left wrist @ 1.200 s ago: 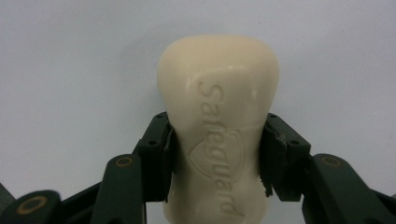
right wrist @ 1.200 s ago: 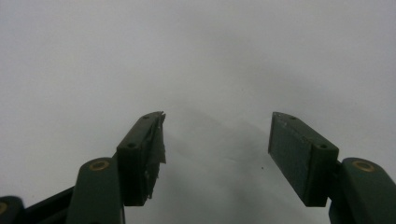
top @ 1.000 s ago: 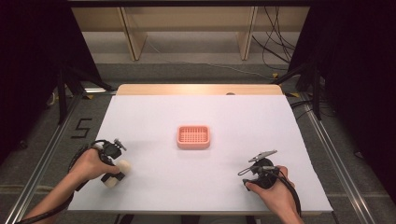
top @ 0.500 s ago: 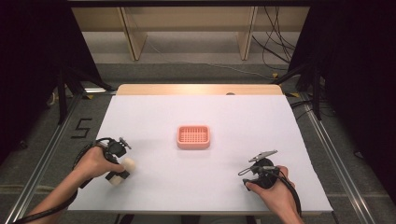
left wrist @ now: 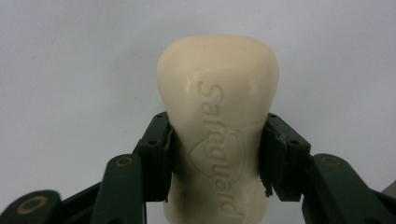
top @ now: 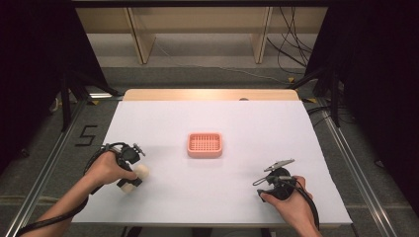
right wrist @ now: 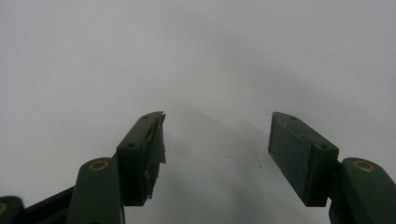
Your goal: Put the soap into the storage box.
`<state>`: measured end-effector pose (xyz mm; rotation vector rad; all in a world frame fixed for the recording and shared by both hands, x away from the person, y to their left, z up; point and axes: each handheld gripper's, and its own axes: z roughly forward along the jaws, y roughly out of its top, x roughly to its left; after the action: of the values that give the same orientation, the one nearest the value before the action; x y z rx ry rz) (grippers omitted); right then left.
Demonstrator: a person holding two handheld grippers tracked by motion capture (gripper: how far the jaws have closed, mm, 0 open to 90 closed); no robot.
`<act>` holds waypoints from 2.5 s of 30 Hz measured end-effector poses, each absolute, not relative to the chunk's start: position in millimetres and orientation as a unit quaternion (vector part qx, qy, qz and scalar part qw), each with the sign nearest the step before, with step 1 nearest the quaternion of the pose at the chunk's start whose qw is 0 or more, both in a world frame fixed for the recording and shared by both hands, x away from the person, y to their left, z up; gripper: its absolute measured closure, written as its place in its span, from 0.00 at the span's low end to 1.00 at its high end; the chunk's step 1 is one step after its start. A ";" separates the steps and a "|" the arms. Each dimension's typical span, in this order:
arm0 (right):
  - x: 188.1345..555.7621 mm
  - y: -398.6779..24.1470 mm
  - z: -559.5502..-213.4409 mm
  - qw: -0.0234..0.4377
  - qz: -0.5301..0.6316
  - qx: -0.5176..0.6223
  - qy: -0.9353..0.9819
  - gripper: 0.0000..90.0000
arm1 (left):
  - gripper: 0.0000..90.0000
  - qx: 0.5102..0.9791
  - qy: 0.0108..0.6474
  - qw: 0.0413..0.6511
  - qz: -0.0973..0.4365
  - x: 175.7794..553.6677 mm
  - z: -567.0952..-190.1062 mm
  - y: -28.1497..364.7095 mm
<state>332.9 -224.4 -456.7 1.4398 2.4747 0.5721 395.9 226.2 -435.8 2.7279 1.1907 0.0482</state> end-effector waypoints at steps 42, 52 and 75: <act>329.7 -225.1 -455.5 0.112 0.196 0.493 0.840 0.41 | 0.55 0.942 0.326 0.078 0.028 420.3 -426.9 188.9; 329.4 -225.8 -455.6 0.112 0.195 0.493 0.840 0.41 | 0.55 0.942 0.325 0.079 0.027 424.0 -426.1 184.4; 330.2 -227.0 -457.7 0.112 0.200 0.490 0.841 0.41 | 0.55 0.952 0.296 0.071 0.036 435.0 -420.0 170.6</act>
<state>330.2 -227.0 -457.7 1.4390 2.4700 0.5858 435.0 170.6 -420.0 2.8614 0.8913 0.1076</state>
